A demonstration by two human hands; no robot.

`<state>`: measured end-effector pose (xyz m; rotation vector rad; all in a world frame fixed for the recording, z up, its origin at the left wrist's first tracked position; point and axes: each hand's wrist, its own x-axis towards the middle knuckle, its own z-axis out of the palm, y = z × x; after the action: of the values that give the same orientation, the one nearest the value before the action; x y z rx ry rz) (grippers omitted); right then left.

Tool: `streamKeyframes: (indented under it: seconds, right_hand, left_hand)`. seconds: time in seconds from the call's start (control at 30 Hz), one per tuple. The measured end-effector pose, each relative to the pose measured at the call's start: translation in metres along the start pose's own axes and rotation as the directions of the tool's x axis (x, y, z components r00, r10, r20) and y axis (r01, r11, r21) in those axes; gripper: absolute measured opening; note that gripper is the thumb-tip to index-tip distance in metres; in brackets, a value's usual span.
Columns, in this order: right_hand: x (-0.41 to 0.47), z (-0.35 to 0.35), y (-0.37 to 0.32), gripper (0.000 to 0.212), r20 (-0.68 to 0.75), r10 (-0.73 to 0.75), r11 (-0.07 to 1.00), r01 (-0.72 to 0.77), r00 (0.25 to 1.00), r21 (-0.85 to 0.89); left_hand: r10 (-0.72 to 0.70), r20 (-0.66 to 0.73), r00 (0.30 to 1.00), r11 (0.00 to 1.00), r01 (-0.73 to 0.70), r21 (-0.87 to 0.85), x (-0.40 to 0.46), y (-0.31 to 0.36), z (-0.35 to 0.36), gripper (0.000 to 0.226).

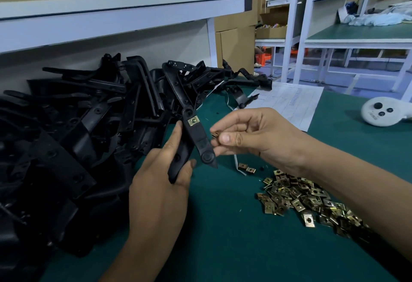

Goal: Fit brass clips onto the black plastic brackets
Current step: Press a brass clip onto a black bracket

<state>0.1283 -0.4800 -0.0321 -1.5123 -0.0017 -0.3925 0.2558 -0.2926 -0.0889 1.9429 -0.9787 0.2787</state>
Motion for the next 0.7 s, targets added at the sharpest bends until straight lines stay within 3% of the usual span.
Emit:
streamKeyframes:
  seconds: [0.2, 0.43, 0.7]
  right_hand:
    - [-0.004, 0.004, -0.007, 0.01, 0.026, 0.054, 0.982, -0.048, 0.998, -0.18]
    - [-0.007, 0.002, -0.014, 0.01, 0.027, 0.103, 0.965, -0.094, 0.994, -0.246]
    - [-0.008, 0.002, -0.017, 0.012, 0.032, 0.168, 0.943, -0.152, 0.985, -0.295]
  left_hand:
    - [0.026, -0.001, 1.0, 0.999, -0.026, 0.043, -0.001, 0.002, -0.001, 0.081]
    - [0.08, 0.007, 0.997, 0.988, -0.081, 0.133, -0.002, 0.007, -0.003, 0.08]
    - [0.048, 0.034, 0.998, 0.956, -0.056, 0.287, -0.005, 0.017, -0.009, 0.077]
